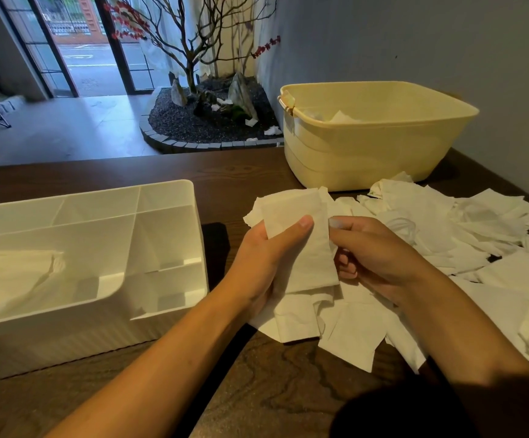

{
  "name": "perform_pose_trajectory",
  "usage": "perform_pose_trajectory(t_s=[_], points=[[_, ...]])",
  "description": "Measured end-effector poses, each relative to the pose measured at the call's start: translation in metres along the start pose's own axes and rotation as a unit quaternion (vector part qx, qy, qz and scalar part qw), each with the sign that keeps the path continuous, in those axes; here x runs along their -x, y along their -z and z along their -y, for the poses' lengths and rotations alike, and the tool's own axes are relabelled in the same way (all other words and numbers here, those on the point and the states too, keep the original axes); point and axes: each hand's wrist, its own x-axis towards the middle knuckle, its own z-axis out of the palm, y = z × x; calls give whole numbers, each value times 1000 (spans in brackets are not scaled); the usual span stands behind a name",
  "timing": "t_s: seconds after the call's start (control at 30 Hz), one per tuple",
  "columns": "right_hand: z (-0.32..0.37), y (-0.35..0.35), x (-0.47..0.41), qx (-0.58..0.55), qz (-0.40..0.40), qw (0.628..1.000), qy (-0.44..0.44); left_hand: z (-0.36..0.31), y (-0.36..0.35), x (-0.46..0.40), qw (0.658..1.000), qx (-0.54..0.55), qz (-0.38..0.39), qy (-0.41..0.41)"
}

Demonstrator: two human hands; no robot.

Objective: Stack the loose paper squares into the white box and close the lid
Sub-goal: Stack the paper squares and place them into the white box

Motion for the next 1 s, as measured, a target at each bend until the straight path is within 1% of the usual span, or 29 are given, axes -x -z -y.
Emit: perform_pose_trajectory(t_s=[0.07, 0.17, 0.27, 0.33, 0.37, 0.43, 0.5, 0.53, 0.6, 0.67, 0.7, 0.8, 0.87, 1.0], points=[[1, -1, 0, -5, -30, 999, 15, 1, 0, -1, 1000, -1, 1, 0], [3, -5, -1, 3, -72, 997, 33, 2, 0, -2, 999, -22, -20, -17], [-2, -14, 0, 47, -90, 988, 112, 7, 3, -3, 994, -71, -65, -46], [-8, -17, 3, 91, -56, 982, 157, 10, 2, -5, 986, -126, -85, -71], [-10, -18, 5, 111, -34, 979, 169, 11, 0, -4, 983, -151, -77, -76], [-11, -17, 6, 158, 2, 974, 163, 14, -1, -1, 984, -152, -57, -76], [-12, -15, 4, 190, 27, 972, 139, 14, -2, -2, 980, -168, -63, -80], [-11, -16, 4, 180, 37, 974, 131, 13, -2, -2, 979, -172, -62, -85], [-11, -16, 4, 116, 60, 984, 118, 12, -1, -2, 979, -162, -59, -106], [-10, -13, 1, 51, 60, 991, 111, 8, -2, -2, 981, -138, -77, -113], [-8, -12, 1, 29, 52, 992, 114, 4, -3, -1, 979, -144, -86, -119], [-3, -8, -1, 11, -4, 991, 132, -4, -2, -4, 959, -207, -112, -158], [0, -5, -3, -7, -39, 988, 147, -10, -2, -5, 953, -212, -134, -169], [2, -2, -9, -47, -102, 984, 138, -22, -9, -3, 949, -225, -161, -153]])
